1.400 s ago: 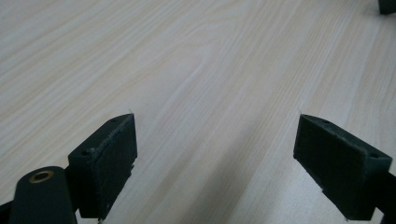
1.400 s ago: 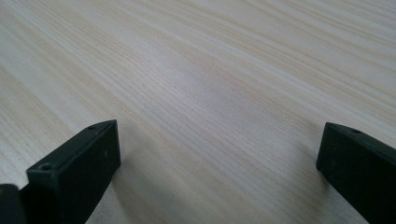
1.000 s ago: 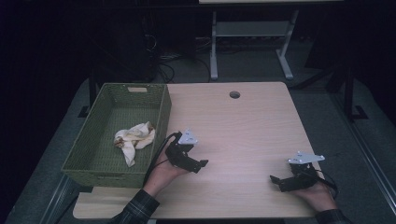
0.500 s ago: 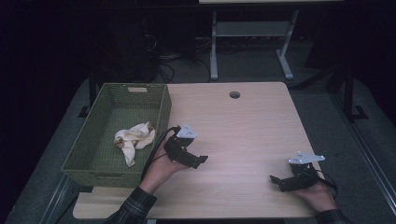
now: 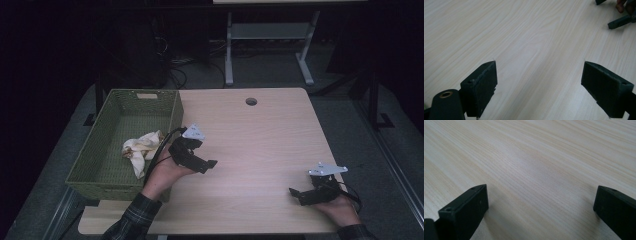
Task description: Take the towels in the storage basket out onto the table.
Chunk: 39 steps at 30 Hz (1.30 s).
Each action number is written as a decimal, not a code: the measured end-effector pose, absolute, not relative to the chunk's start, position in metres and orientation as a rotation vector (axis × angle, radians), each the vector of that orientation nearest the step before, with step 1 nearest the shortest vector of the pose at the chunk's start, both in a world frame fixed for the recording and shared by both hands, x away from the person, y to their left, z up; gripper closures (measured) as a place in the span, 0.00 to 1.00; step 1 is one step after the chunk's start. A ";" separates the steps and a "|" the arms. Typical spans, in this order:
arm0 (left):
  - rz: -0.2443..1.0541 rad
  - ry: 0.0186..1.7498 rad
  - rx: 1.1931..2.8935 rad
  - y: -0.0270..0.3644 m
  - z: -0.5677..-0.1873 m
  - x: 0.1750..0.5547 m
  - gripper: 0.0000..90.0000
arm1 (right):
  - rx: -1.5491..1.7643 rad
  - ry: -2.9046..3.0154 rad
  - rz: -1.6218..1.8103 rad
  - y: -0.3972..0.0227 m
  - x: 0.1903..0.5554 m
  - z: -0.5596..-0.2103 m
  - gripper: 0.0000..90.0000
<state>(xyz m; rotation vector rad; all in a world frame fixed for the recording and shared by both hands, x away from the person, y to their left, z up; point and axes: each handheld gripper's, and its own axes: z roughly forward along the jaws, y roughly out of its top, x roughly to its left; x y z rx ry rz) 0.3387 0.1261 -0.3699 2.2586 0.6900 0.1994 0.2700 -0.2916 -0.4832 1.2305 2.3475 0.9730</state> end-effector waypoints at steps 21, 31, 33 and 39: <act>0.290 0.696 2.288 0.161 -0.339 0.349 0.14 | 1.231 2.347 0.974 -0.292 0.270 -0.483 0.00; 0.310 0.708 2.290 0.177 -0.333 0.355 0.15 | 1.231 2.348 0.973 -0.292 0.270 -0.483 0.00; 0.319 0.715 2.292 0.184 -0.332 0.356 0.15 | 1.231 2.347 0.974 -0.292 0.270 -0.483 0.00; 0.336 0.725 2.283 0.195 -0.328 0.358 0.15 | 1.232 2.347 0.973 -0.292 0.270 -0.483 0.00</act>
